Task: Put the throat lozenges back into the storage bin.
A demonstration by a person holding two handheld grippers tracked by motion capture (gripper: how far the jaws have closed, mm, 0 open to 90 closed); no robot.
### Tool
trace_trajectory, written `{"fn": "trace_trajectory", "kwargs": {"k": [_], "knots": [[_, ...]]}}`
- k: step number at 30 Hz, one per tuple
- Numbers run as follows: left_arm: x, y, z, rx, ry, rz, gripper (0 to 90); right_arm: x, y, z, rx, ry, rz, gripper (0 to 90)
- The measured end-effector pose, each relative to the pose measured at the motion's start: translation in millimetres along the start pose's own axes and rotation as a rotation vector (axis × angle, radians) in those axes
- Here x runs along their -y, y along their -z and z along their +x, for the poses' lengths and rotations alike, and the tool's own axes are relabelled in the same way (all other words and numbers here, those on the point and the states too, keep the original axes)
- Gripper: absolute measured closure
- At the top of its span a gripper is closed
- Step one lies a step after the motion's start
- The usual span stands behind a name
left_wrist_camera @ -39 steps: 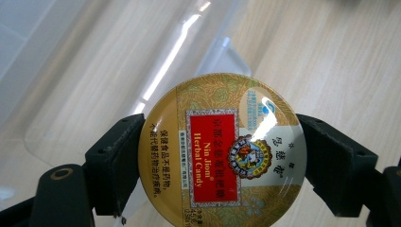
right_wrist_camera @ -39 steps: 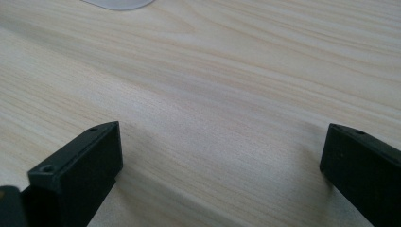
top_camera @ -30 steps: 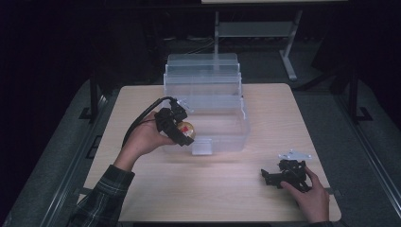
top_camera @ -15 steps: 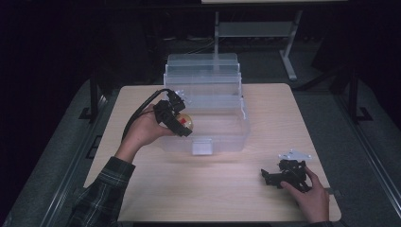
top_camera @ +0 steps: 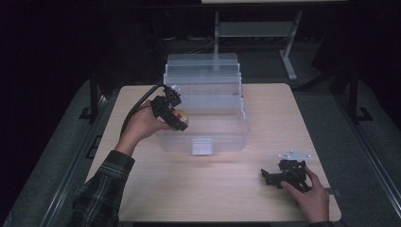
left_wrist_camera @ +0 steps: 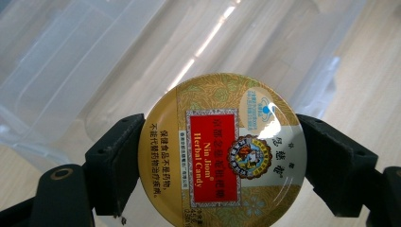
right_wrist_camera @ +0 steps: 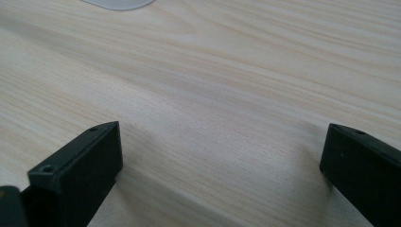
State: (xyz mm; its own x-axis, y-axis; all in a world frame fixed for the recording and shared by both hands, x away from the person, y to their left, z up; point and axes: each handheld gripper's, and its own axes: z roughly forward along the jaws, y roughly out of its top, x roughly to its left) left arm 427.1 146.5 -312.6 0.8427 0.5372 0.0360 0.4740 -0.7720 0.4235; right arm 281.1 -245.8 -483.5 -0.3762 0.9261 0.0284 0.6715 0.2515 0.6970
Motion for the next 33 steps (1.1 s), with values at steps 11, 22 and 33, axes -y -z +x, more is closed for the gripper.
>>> {"fn": "trace_trajectory", "kwargs": {"k": [11,22,33], "knots": [[6.9,-9.5,17.3,-0.025,0.035,0.019,19.6,0.0,-0.1,0.1,0.001,-0.002,0.000,0.0],[12.6,-14.2,28.5,-0.032,0.042,0.039,19.5,0.0,-0.1,0.1,0.001,-0.001,0.000,0.0],[14.8,-22.3,28.7,-0.025,0.022,0.077,19.5,0.0,-0.1,0.1,0.001,-0.001,0.000,0.0]]}}
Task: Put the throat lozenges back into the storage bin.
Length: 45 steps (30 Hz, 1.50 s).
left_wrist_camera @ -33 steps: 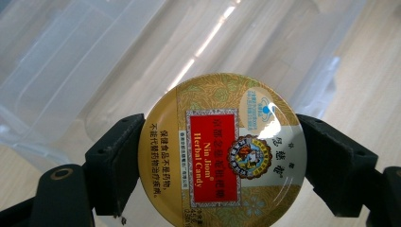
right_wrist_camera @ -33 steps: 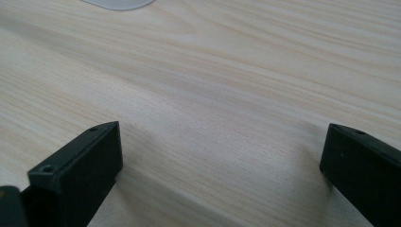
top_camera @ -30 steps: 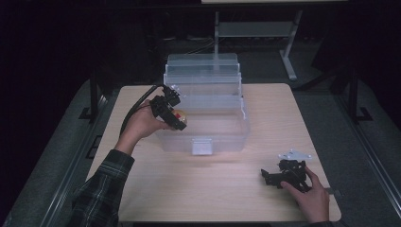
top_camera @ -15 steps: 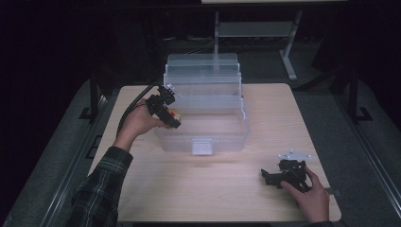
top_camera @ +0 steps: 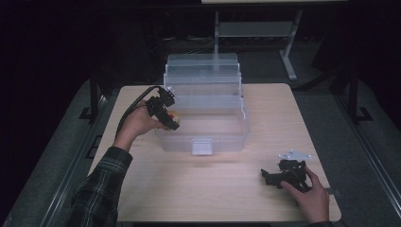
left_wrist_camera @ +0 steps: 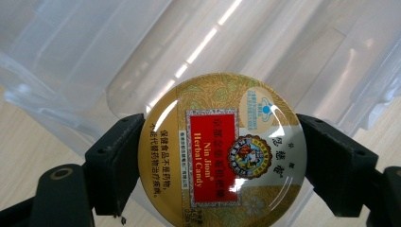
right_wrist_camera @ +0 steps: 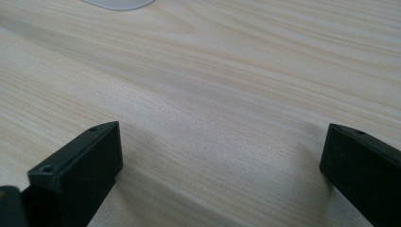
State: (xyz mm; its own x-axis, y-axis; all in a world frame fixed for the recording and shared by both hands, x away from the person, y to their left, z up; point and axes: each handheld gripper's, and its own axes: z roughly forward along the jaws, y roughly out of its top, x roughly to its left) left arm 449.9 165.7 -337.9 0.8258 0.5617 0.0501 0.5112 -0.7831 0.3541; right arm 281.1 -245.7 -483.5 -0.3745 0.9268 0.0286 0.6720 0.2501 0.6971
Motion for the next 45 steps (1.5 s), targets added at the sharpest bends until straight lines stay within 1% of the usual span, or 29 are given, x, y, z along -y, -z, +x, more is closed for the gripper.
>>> {"fn": "trace_trajectory", "kwargs": {"k": [6,12,16,22,25,38,45], "knots": [[-0.6,-2.3,-0.9,0.004,0.002,0.001,19.4,0.0,0.0,0.0,0.000,0.000,0.000,0.0],[-1.2,-4.0,-1.9,0.014,-0.002,0.019,19.4,0.0,0.0,0.0,0.000,0.000,0.000,0.0],[0.2,-5.6,-2.0,0.023,0.004,0.015,19.4,0.0,0.0,0.0,0.000,0.000,0.000,0.0],[3.2,-7.1,-0.4,0.023,0.007,0.020,19.3,0.0,0.0,0.0,0.000,0.000,0.000,0.0],[3.1,-6.3,-0.4,0.026,0.006,0.016,19.3,0.0,0.0,0.0,0.000,0.000,0.000,0.0],[2.7,-7.0,-1.5,0.024,0.000,0.025,18.9,0.0,0.0,0.0,0.000,0.000,0.000,0.0],[2.7,-5.2,-1.6,0.024,0.003,0.011,18.9,0.0,0.0,0.0,0.000,0.000,0.000,0.0]]}}
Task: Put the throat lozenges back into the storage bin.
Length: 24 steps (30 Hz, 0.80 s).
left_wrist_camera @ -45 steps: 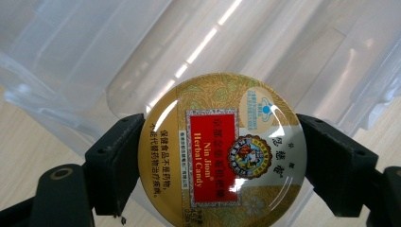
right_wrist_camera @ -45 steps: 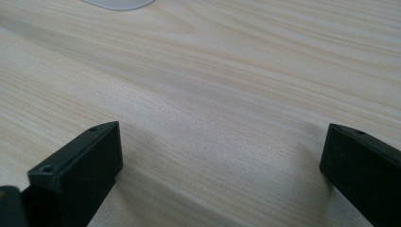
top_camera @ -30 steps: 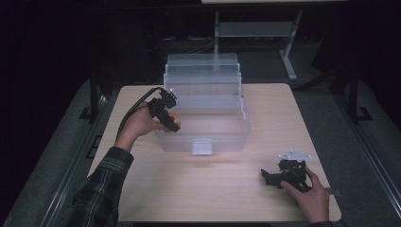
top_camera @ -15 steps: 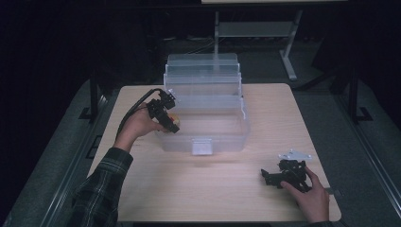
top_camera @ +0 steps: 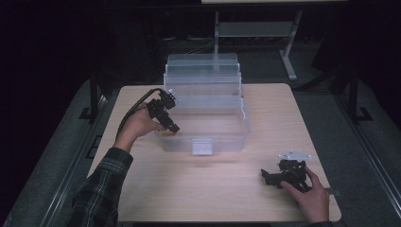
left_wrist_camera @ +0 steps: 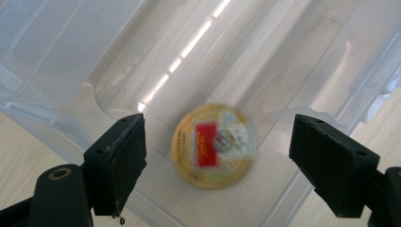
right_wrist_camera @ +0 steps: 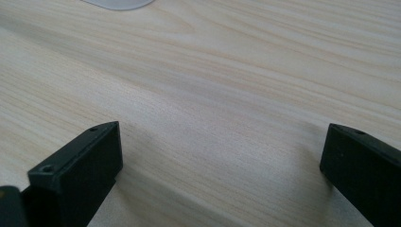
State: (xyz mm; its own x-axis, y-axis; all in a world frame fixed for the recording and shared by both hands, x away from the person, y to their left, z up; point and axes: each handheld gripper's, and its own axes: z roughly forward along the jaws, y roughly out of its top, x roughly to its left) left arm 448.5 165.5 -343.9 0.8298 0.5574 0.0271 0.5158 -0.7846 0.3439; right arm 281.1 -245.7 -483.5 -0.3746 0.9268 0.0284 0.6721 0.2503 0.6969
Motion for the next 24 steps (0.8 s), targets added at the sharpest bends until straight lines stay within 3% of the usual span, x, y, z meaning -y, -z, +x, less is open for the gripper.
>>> {"fn": "trace_trajectory", "kwargs": {"k": [12,24], "knots": [[6.6,15.2,-3.7,-0.003,0.008,-0.057,18.9,0.0,0.0,-0.1,0.000,0.002,0.000,0.0],[24.2,32.0,-8.7,-0.018,0.018,-0.117,18.9,0.0,0.0,-0.1,0.000,0.001,0.000,0.0]]}}
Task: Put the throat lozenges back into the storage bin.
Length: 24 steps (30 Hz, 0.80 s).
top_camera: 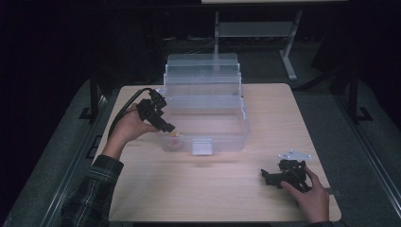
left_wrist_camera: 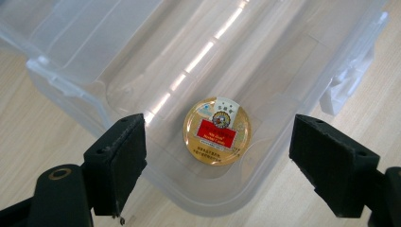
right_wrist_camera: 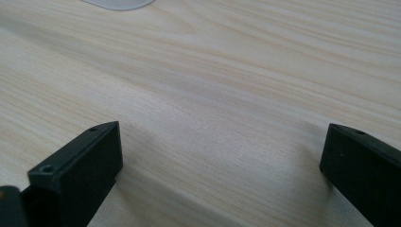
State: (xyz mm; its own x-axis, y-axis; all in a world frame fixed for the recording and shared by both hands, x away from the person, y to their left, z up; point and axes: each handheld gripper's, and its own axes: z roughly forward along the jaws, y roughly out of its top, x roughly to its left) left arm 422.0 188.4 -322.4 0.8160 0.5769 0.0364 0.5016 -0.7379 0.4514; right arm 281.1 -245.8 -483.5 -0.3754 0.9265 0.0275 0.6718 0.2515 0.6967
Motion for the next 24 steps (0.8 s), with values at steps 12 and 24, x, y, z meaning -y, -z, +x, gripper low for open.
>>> {"fn": "trace_trajectory", "kwargs": {"k": [12,24], "knots": [[25.5,14.9,-3.9,-0.028,0.024,-0.059,18.8,0.0,0.0,0.0,0.000,0.000,0.000,0.0],[52.8,21.9,-12.3,-0.044,0.054,-0.106,18.4,0.0,0.0,0.0,0.000,0.000,0.000,0.0]]}}
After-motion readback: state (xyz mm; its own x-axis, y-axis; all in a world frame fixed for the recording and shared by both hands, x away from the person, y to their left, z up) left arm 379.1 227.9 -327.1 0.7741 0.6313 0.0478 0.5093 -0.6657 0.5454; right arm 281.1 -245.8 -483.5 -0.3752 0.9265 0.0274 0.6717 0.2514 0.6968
